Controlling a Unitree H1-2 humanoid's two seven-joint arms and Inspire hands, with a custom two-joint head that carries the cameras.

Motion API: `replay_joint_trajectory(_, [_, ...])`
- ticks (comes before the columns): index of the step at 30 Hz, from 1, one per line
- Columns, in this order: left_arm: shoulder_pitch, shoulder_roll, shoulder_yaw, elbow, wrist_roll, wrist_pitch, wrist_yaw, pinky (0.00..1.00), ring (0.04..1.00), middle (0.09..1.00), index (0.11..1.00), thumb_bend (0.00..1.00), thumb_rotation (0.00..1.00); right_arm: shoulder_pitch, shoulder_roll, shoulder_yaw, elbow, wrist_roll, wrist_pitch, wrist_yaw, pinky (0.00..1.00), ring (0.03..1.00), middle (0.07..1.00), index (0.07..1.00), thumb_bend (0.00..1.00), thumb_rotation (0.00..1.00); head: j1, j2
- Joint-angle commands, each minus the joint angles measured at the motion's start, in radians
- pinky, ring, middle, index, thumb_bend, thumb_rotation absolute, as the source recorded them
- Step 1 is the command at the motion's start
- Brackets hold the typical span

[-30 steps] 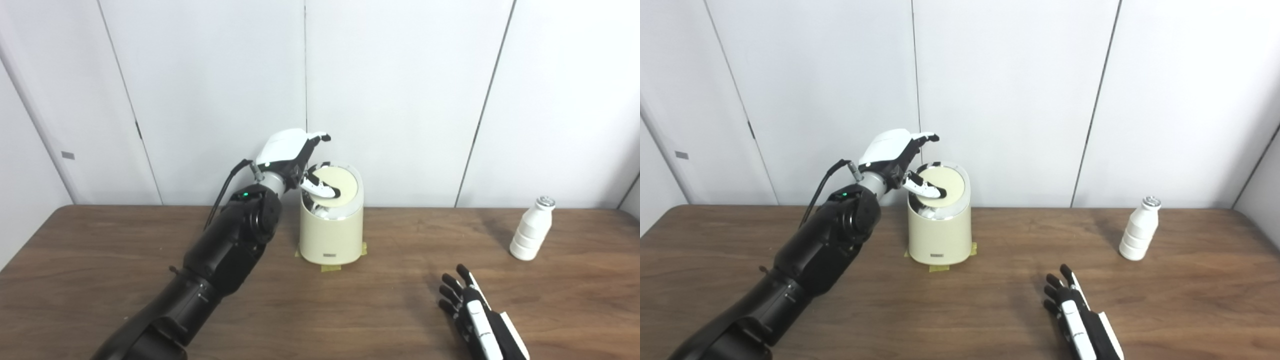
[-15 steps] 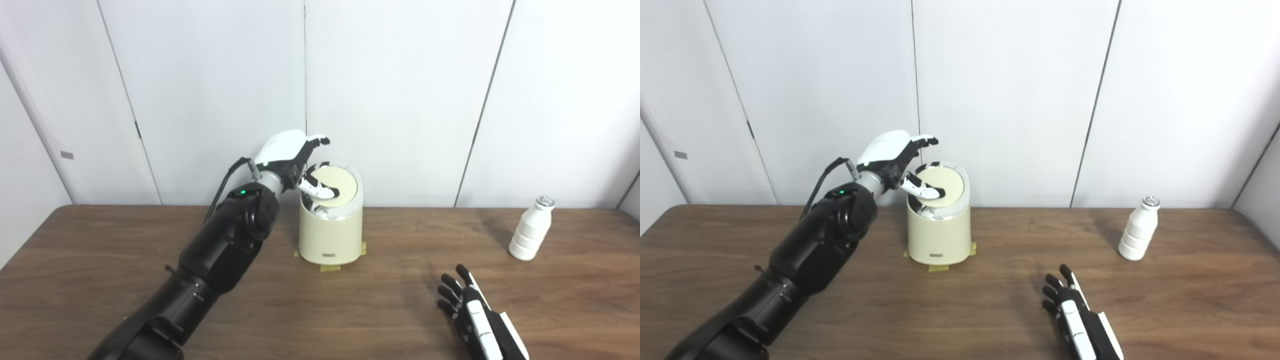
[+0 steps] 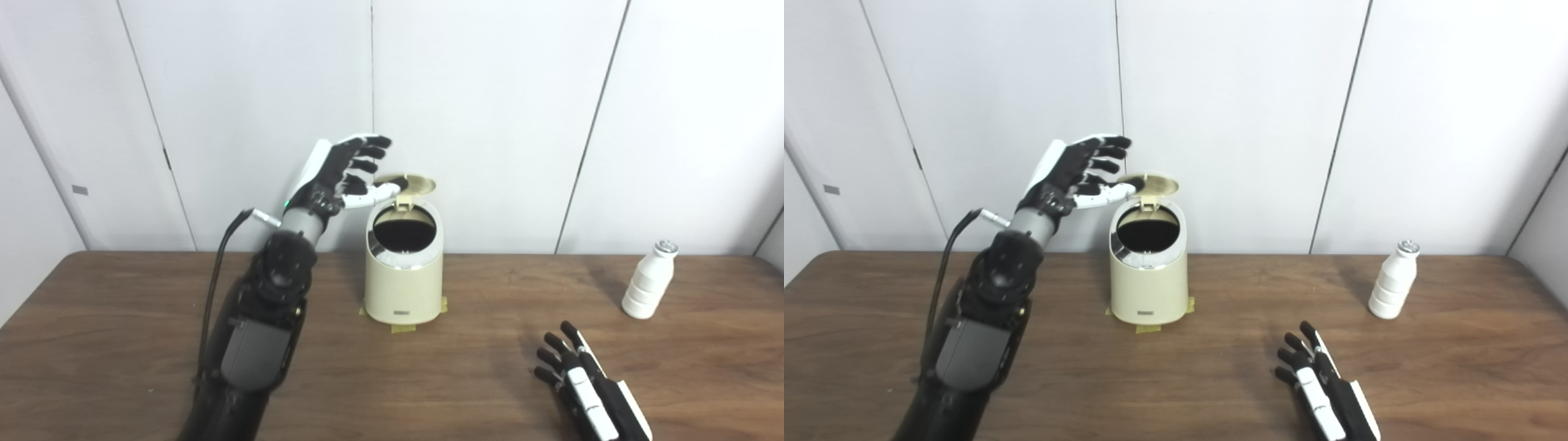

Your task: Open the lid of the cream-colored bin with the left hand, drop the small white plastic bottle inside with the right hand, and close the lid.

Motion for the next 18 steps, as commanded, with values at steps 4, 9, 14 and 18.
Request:
replay_joint_trajectory(4, [0.065,-0.050,0.063,-0.108,-0.078,-0.061,0.084,0.65,0.744,0.775,0.808,0.52,0.26,-0.048,-0.037,-0.021,-0.032,-0.046,-0.042,-0.018,0.76,0.842,0.883,0.911,0.48,0.58,-0.010,0.000])
replay_joint_trajectory(9, [0.176,-0.080,0.091,-0.181,-0.127,-0.085,0.118,0.67,0.747,0.795,0.831,0.47,0.27,-0.066,-0.060,-0.059,-0.018,-0.036,-0.063,-0.026,0.70,0.813,0.862,0.885,0.58,0.34,-0.016,0.004])
replay_joint_trajectory(14, [0.336,-0.066,0.065,-0.238,-0.124,-0.141,0.125,0.64,0.742,0.800,0.831,0.49,0.26,-0.076,-0.104,-0.094,0.037,-0.067,-0.152,-0.038,0.67,0.788,0.849,0.875,0.62,0.28,-0.039,0.009])
replay_joint_trajectory(18, [0.435,-0.072,0.071,-0.259,-0.136,-0.177,0.147,0.64,0.738,0.800,0.838,0.48,0.26,-0.094,-0.110,-0.124,0.072,-0.115,-0.199,-0.090,0.63,0.755,0.817,0.857,0.72,0.27,-0.061,0.010])
